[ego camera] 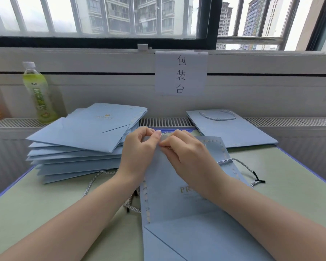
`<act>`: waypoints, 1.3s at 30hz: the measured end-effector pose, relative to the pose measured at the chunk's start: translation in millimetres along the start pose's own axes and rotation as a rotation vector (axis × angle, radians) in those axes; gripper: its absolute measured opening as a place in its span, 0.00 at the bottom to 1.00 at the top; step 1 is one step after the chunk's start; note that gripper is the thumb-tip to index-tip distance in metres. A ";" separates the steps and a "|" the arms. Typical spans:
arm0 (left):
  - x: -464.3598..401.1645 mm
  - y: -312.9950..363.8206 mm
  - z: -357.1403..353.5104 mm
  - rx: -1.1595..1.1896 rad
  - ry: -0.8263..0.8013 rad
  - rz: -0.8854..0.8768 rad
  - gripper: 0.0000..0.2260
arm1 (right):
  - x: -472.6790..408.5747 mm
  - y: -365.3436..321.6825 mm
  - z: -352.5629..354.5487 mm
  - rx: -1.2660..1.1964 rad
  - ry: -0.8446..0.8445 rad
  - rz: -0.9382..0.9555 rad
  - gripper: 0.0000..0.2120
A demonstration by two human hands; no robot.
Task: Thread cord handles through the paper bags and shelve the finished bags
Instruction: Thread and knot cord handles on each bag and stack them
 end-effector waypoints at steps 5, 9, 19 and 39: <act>5.5 8.3 1.0 -0.015 -0.015 -0.111 0.12 | 5.1 13.9 3.9 -0.248 0.041 -0.171 0.06; 6.7 14.0 3.5 -0.123 -0.028 -0.232 0.13 | 7.6 18.7 -0.8 -0.349 0.062 -0.271 0.04; -3.2 10.5 -0.5 -0.190 -0.208 -0.117 0.21 | 8.8 12.0 -5.0 -0.218 -0.029 -0.191 0.01; -4.2 11.7 0.0 -0.307 -0.259 -0.090 0.26 | 16.9 29.4 -9.0 -0.404 -0.429 -0.432 0.06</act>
Point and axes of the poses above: each hand's wrist, its own x-axis away from the middle knuckle, its own z-axis out of the back of the hand, y = z × x, the point moved 7 cm from there along -x, towards the middle knuckle, and after that the axes turned 14 degrees about z, right-handed, at the moved point
